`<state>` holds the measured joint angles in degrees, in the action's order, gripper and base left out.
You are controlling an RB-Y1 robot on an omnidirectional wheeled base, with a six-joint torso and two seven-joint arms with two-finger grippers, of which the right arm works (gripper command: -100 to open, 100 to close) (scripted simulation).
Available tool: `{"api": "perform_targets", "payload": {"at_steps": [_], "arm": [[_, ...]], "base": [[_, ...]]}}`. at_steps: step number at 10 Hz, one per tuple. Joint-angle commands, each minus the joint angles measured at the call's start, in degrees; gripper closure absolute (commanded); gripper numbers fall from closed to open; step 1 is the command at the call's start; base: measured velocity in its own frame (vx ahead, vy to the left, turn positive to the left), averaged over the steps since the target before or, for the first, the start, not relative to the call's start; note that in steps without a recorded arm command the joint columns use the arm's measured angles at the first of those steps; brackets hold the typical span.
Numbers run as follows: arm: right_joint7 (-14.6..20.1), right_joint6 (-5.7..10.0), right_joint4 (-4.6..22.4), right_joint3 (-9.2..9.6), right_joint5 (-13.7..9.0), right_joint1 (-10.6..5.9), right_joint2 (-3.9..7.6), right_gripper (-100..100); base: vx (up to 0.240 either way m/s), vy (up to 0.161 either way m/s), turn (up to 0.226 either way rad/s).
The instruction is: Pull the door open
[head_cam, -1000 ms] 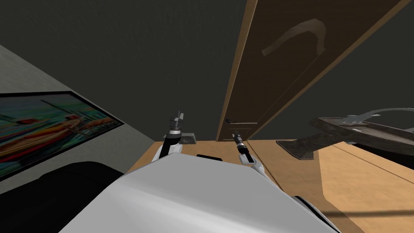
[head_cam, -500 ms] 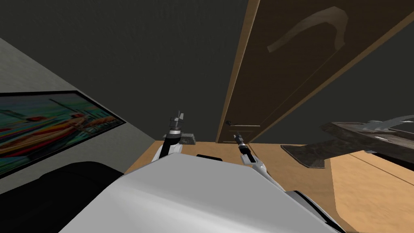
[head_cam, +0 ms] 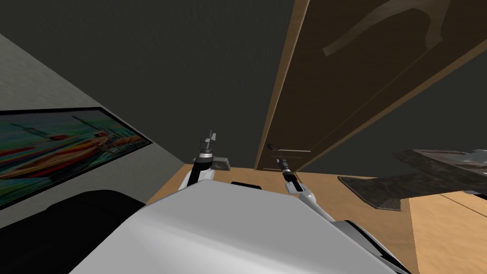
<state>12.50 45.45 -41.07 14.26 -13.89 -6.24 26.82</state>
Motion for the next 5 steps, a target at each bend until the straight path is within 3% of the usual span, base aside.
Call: {"api": "perform_targets", "payload": {"at_steps": [1, 2, 5], "arm": [[0.1, 0.22, 0.6, -1.73, -0.9, 0.69, 0.66, -100], [0.2, 0.81, 2.0, -2.96, -1.6, 0.85, 1.12, -100], [0.5, 1.69, 4.1, -4.82, -2.6, 1.1, 1.83, -100]], "base": [[0.168, 0.022, 0.333], [0.205, 0.026, 0.424], [0.125, 0.002, 0.191]]}}
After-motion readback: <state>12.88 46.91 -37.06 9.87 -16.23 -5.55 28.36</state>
